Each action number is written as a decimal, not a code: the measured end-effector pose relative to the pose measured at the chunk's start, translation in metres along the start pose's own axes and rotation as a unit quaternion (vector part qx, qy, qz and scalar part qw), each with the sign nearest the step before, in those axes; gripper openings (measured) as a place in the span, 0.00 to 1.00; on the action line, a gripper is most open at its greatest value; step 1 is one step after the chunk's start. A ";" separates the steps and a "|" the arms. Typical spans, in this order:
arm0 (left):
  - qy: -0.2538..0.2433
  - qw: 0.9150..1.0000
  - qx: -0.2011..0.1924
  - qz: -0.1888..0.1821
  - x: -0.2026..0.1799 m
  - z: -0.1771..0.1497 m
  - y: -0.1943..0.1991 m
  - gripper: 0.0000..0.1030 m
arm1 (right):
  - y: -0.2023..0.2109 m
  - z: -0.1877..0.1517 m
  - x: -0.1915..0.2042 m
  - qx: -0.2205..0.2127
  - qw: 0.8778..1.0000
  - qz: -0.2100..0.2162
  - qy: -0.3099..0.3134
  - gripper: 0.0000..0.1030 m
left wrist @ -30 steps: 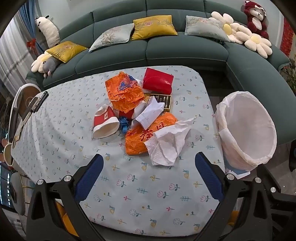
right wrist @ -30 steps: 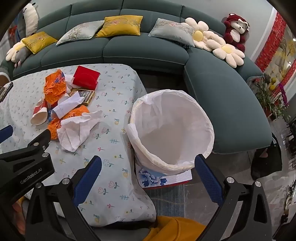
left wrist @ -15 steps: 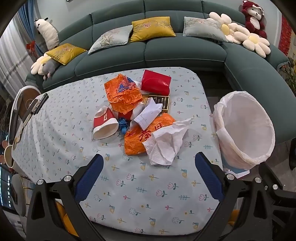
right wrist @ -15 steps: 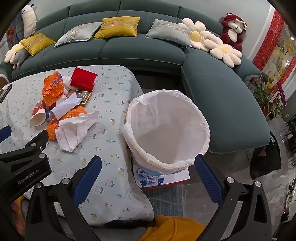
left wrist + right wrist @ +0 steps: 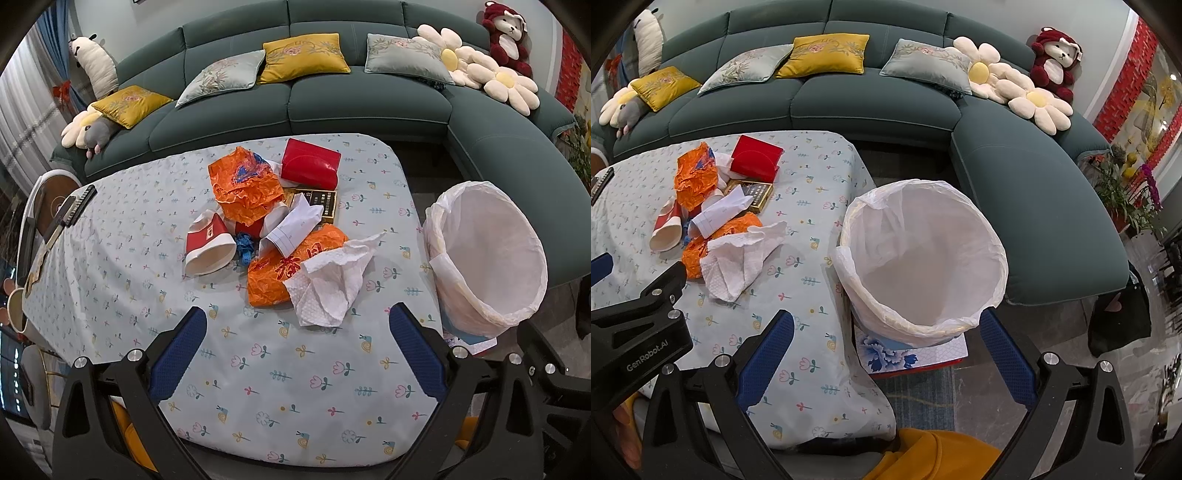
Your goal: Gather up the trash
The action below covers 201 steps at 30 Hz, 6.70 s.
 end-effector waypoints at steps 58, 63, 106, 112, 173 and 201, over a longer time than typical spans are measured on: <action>0.014 1.000 -0.003 0.005 0.014 -0.010 -0.001 0.92 | 0.007 0.001 0.006 -0.004 1.000 0.000 0.000 0.93; 0.014 1.000 -0.002 0.005 0.015 -0.011 -0.001 0.92 | 0.007 0.001 0.006 -0.005 1.000 -0.001 0.000 0.93; 0.015 1.000 -0.004 -0.002 0.021 -0.007 -0.002 0.92 | 0.005 0.011 0.004 -0.015 1.000 -0.007 0.000 0.93; 0.015 1.000 -0.003 -0.008 0.021 -0.007 -0.004 0.92 | 0.004 0.013 0.009 -0.017 1.000 -0.008 0.000 0.93; 0.184 0.974 0.105 -0.085 0.153 0.036 -0.205 0.93 | -0.151 0.016 0.182 0.094 0.986 0.129 0.051 0.21; 0.114 0.990 0.024 -0.081 0.105 0.049 -0.090 0.75 | -0.050 0.061 0.108 -0.011 0.993 0.117 -0.014 0.12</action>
Point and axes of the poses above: each gripper's, at about its wrist camera, not at the fingertips, and y roughly against the way its jaws point, x to its left, z to its top, the point moved 8 cm from there along -y, roughly the way its jaws point, and after that the axes turned 1 degree about -y, right-handed, at the moved point
